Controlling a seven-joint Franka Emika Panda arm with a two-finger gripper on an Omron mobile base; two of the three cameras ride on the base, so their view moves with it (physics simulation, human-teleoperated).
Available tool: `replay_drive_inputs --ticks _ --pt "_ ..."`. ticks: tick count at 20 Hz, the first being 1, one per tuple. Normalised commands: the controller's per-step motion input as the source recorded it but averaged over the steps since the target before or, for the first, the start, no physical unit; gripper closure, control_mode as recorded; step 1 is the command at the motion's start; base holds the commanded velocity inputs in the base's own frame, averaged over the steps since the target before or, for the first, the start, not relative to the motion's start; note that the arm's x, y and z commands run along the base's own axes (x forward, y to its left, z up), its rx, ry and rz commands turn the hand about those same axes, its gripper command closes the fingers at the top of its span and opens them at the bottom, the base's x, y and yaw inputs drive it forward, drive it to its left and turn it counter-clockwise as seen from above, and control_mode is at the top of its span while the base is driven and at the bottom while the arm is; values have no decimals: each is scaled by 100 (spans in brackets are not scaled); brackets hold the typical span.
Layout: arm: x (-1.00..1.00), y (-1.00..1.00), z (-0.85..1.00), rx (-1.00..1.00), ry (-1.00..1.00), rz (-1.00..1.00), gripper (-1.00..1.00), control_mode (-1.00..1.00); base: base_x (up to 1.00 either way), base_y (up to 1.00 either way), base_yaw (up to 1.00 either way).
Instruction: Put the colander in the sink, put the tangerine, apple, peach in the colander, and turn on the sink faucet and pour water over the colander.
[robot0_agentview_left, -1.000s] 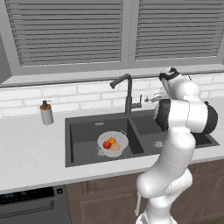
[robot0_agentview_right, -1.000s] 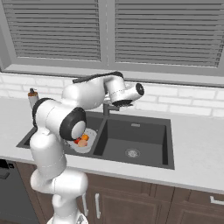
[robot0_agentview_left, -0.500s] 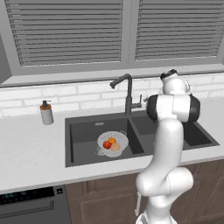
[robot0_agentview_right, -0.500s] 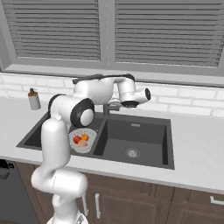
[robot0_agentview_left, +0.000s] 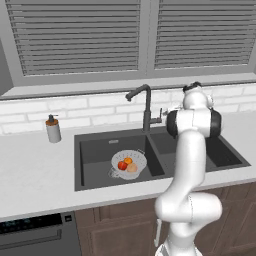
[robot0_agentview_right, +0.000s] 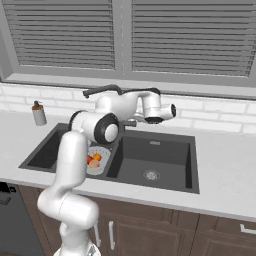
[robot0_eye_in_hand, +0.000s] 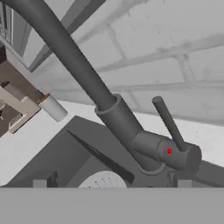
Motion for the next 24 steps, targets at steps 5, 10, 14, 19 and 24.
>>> replay_drive_inputs --ticks 5,10,14,19,24 --pt "38 1 -19 0 1 0 -100 -100 0 0 0" --pt "23 6 -23 0 3 0 -100 -100 0 0 0" --pt "13 19 -14 0 2 0 -100 -100 0 0 0" --pt "22 11 -8 0 1 -2 -100 -100 0 0 0" --pt "24 1 -8 0 0 -4 -100 -100 0 0 0"
